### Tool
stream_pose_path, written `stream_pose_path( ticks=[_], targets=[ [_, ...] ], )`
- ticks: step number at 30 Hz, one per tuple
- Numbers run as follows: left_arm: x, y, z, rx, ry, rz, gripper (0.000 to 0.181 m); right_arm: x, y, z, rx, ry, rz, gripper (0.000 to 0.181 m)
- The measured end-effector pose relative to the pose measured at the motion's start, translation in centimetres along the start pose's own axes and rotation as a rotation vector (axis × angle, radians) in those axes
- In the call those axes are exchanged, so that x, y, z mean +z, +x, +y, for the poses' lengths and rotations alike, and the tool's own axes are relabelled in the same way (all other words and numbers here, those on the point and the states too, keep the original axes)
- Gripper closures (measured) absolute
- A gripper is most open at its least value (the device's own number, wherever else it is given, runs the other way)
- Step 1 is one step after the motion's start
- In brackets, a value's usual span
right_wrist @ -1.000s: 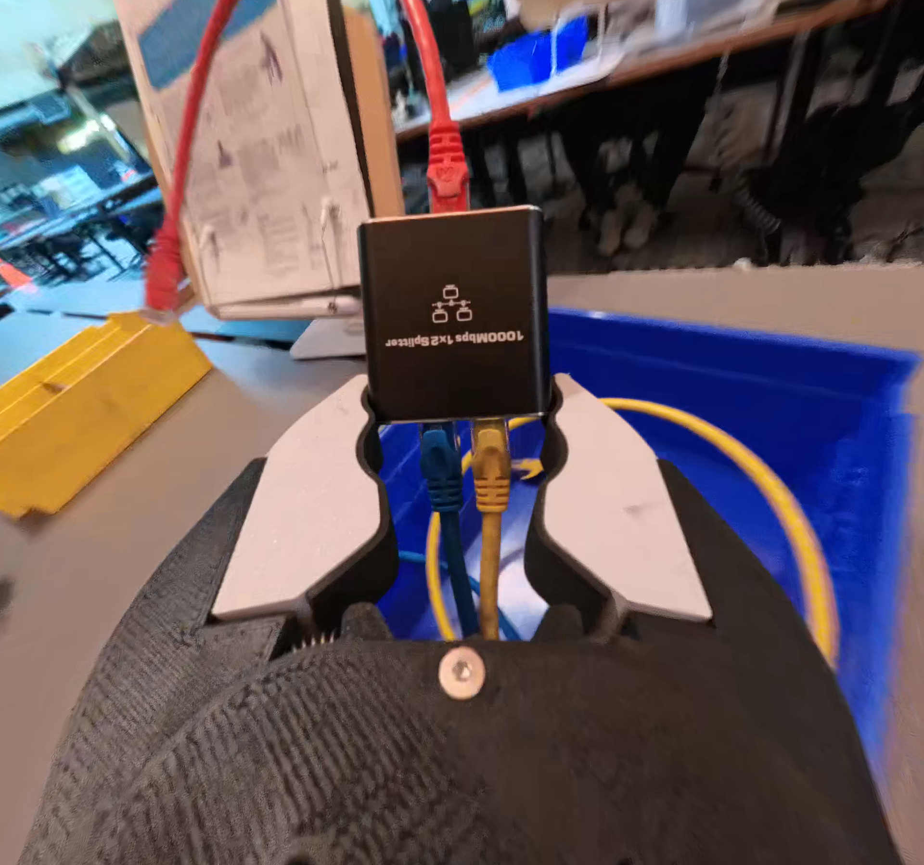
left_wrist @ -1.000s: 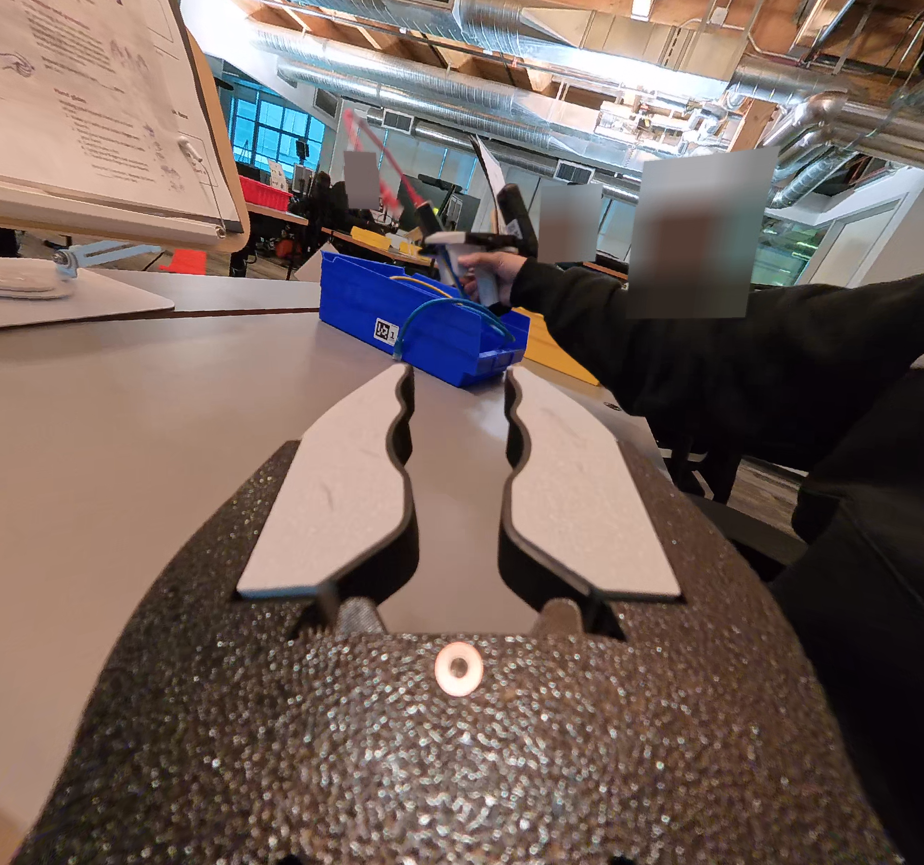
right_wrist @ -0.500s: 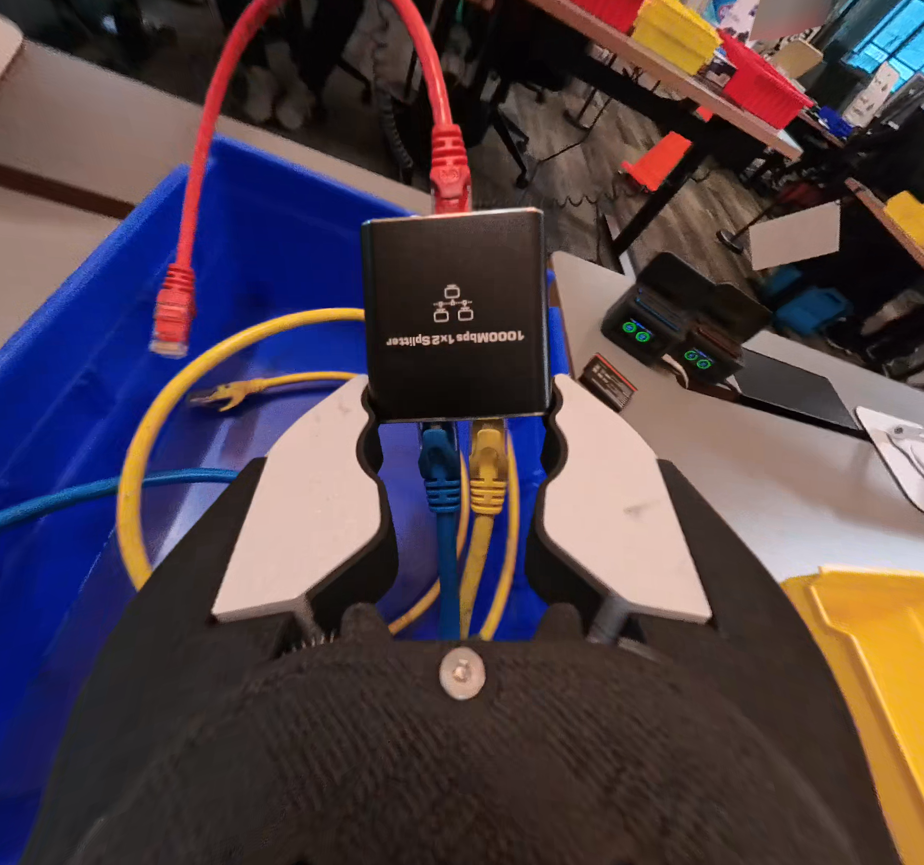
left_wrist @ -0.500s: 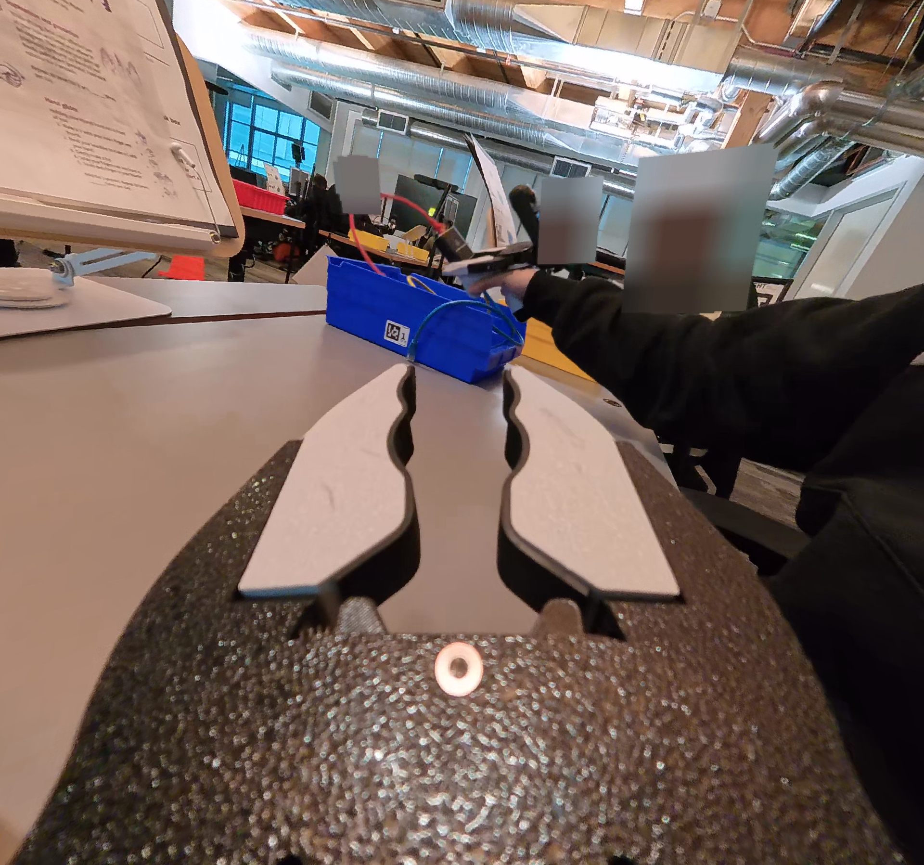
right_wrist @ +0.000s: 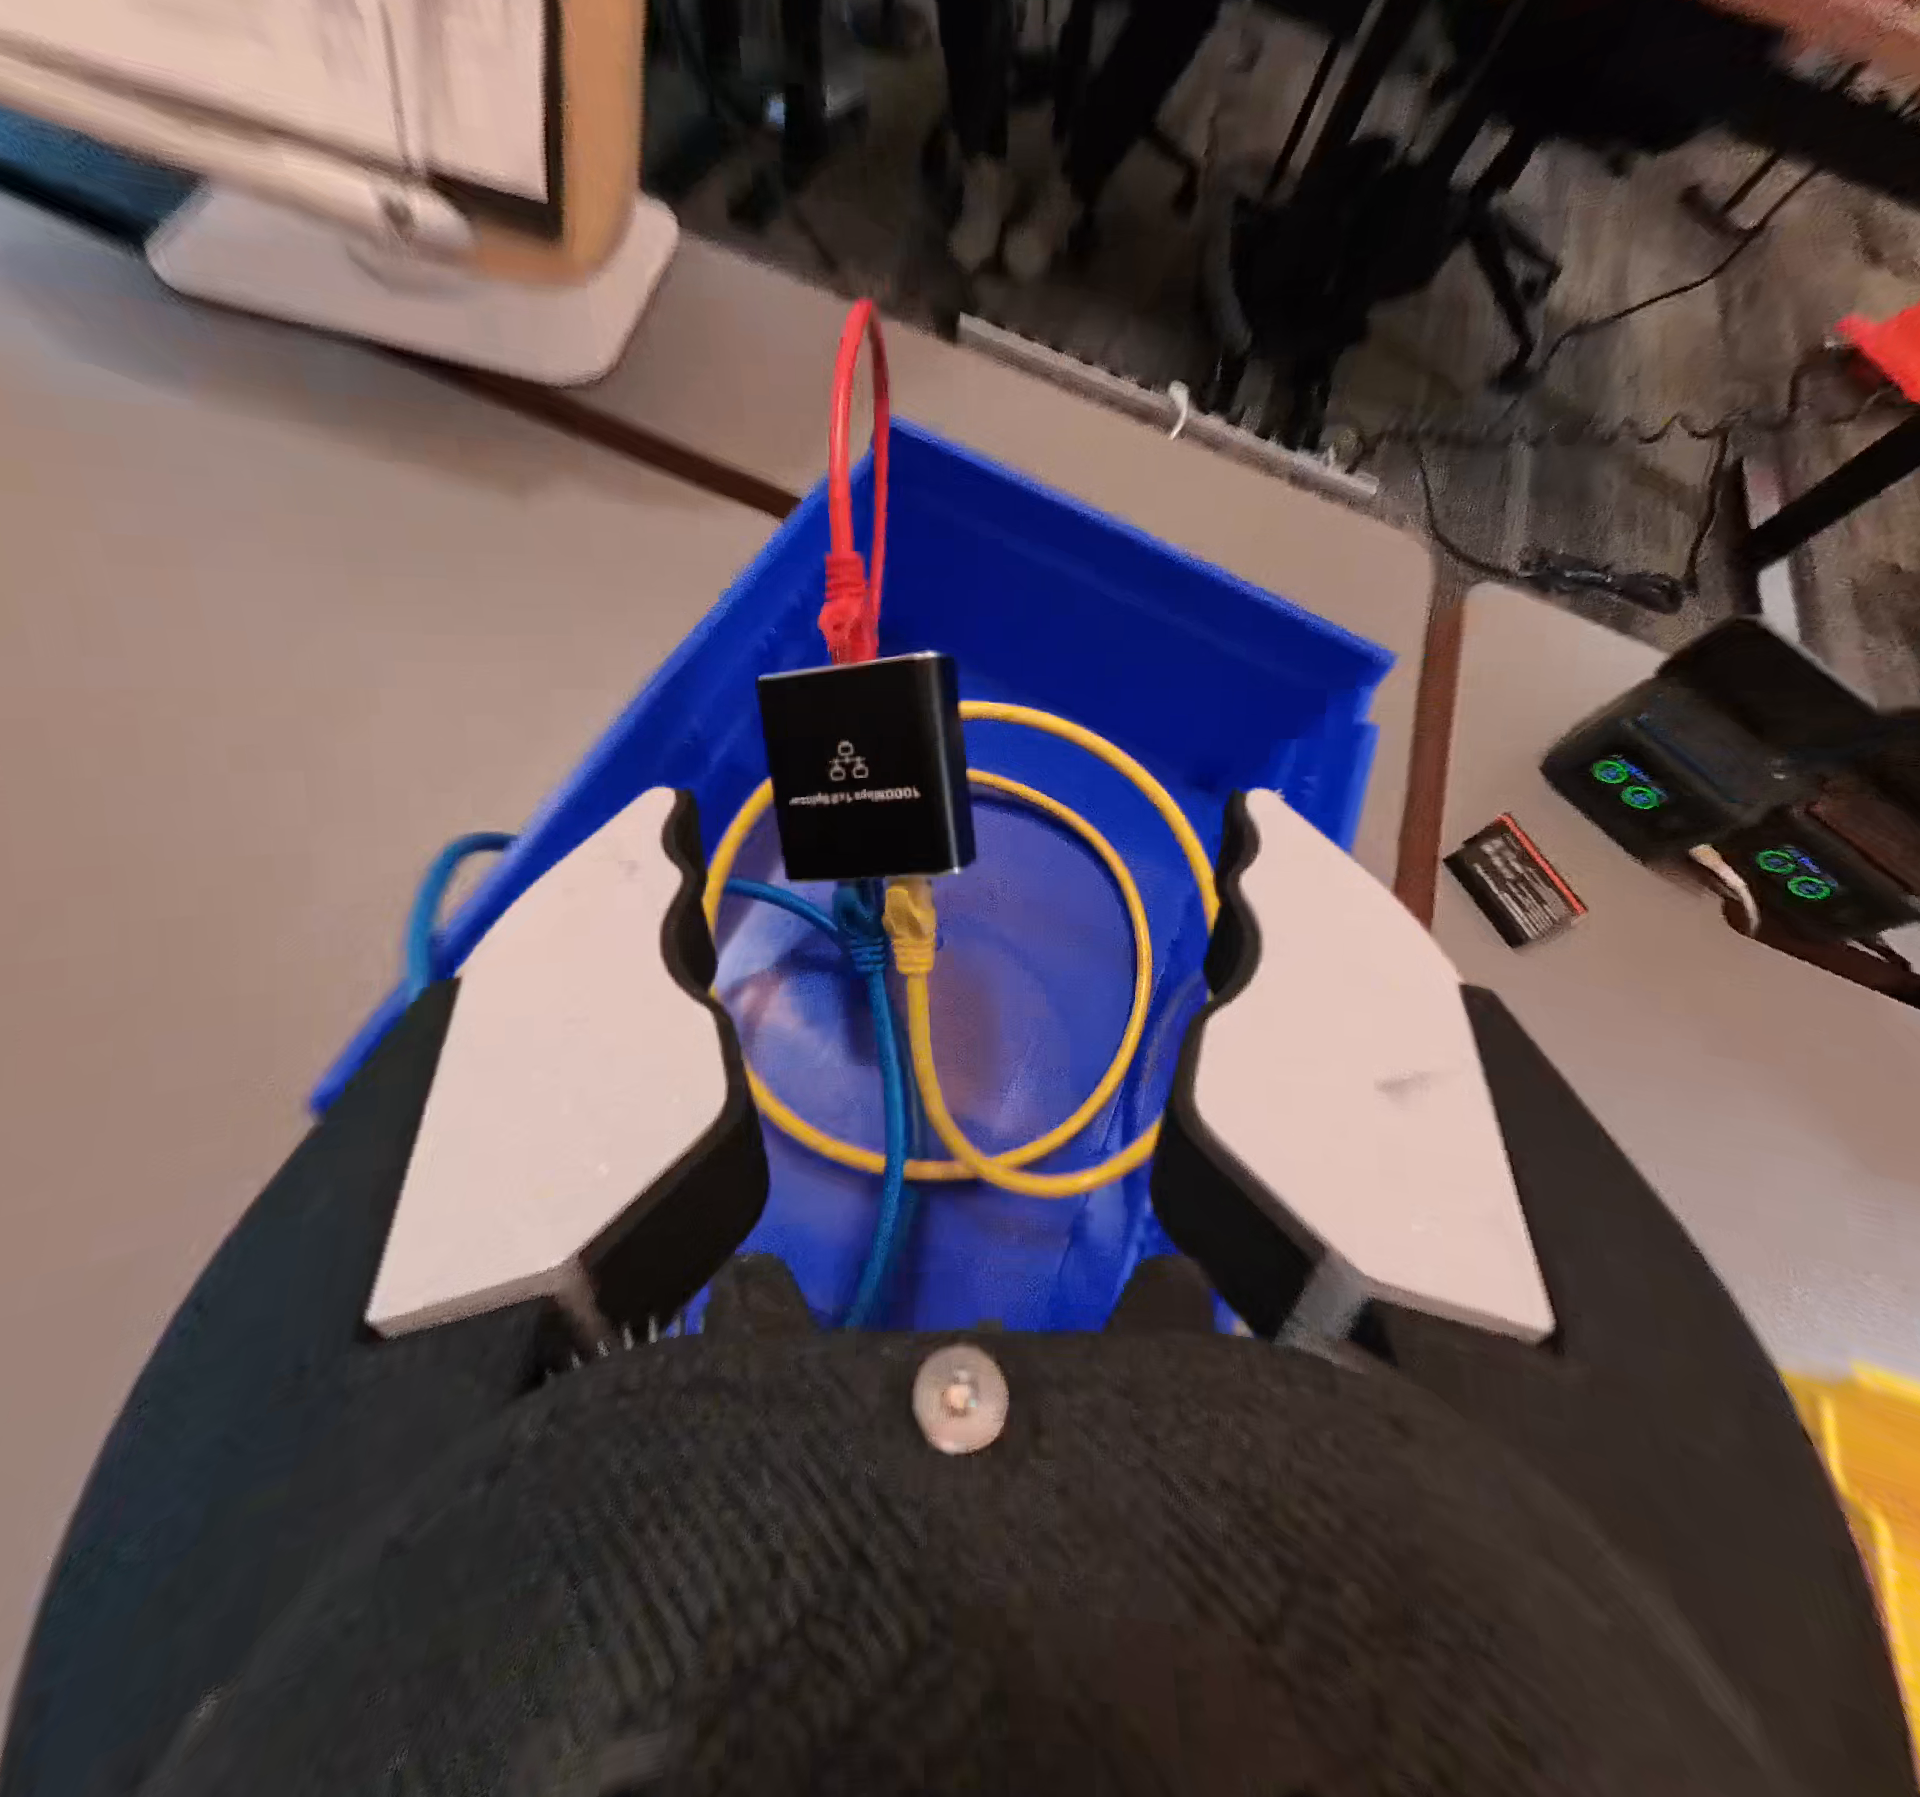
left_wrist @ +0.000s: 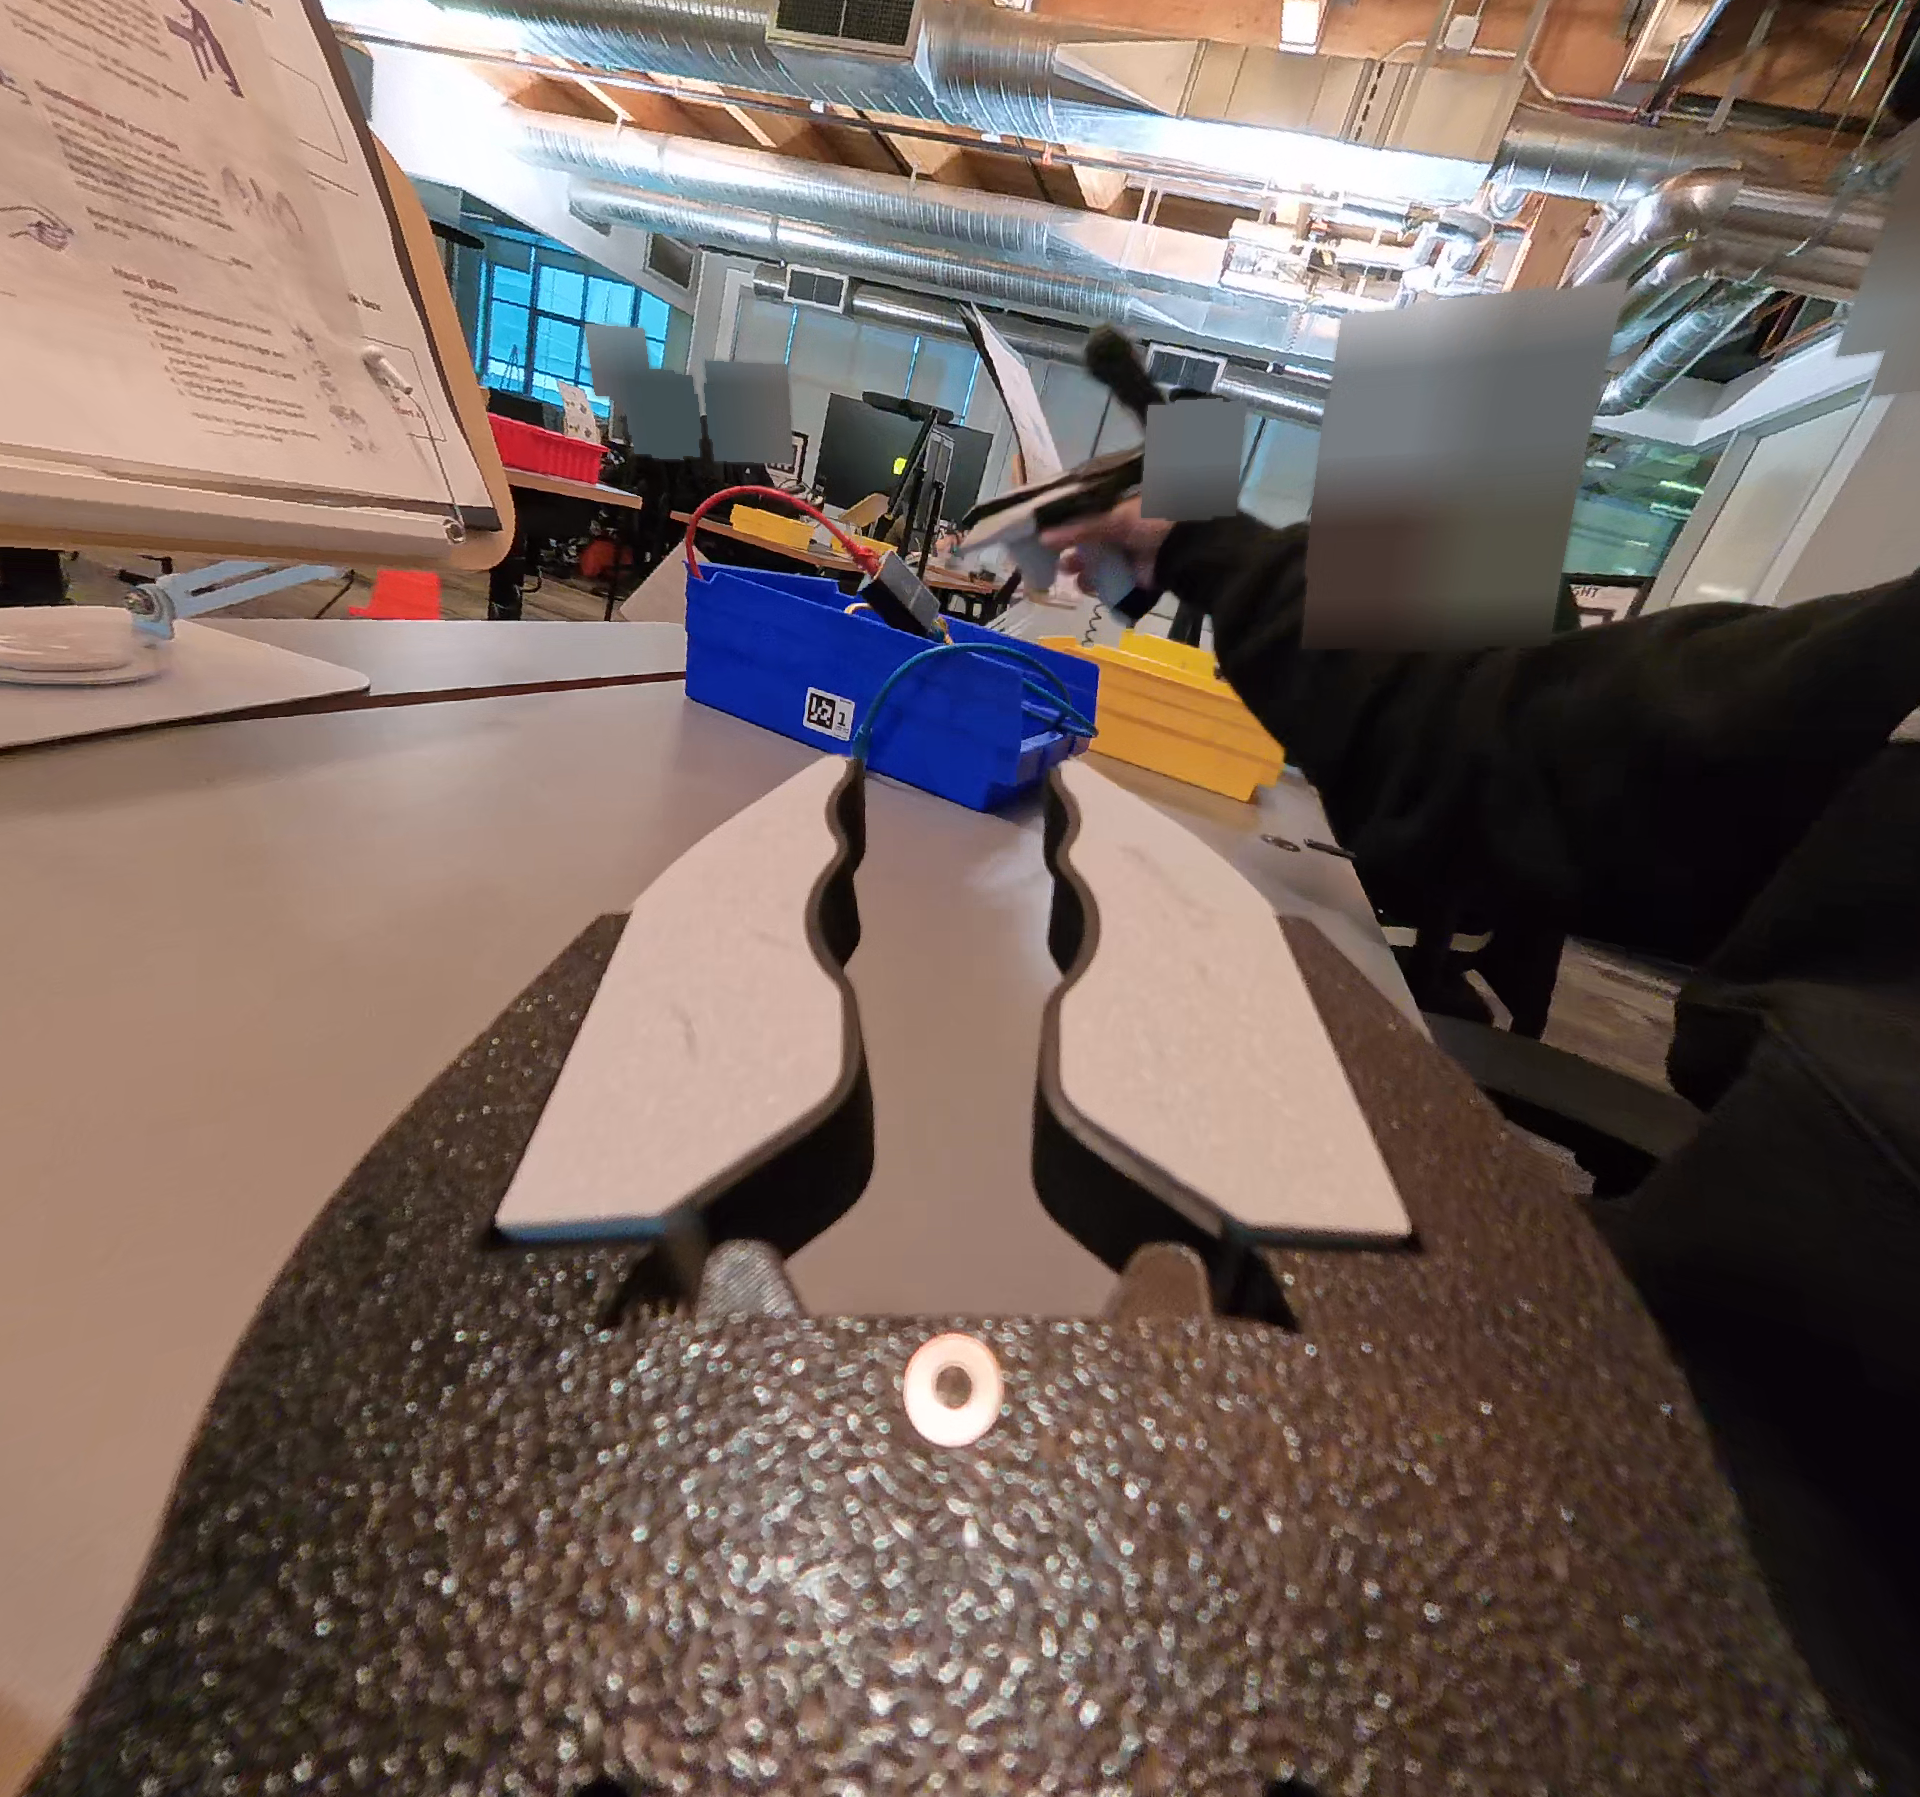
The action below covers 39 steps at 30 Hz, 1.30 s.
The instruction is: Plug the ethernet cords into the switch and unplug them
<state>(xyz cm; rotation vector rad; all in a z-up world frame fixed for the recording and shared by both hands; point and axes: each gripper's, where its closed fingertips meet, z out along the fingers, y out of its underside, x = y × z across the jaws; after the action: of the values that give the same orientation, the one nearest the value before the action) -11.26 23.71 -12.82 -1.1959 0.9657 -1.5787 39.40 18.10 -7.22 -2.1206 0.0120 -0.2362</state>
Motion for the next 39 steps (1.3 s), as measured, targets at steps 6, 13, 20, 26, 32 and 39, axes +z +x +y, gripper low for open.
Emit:
stream_pose_path(
  ticks=[6, 13, 20, 26, 32, 39],
  targets=[
    [1.9, 0.8, 1.9, 0.058, -0.125, -0.015, 0.147, -6.7, -8.7, 2.5, -0.088, 0.174, -0.113, 0.099],
    [6.8, 3.9, 6.7, 0.185, -0.389, 0.116, 0.137, 0.0, -10.7, 7.7, -0.450, -0.058, -0.020, 0.137],
    [7.3, 4.4, 7.3, 0.270, -0.402, 0.092, 0.136, 1.6, -12.1, 8.8, -0.410, -0.132, -0.247, 0.173],
    [7.0, 4.5, 6.7, 0.251, -0.365, 0.082, 0.140, -0.9, -7.1, 3.1, 0.178, 0.317, -0.072, 0.176],
    [7.0, 4.8, 7.1, 0.252, -0.394, 0.106, 0.140, -3.2, -5.2, 2.5, 0.248, 0.530, 0.032, 0.175],
    [6.9, 4.6, 6.8, 0.230, -0.374, 0.103, 0.140, -2.6, -3.3, 3.9, 0.399, 0.518, 0.042, 0.177]
  ],
)
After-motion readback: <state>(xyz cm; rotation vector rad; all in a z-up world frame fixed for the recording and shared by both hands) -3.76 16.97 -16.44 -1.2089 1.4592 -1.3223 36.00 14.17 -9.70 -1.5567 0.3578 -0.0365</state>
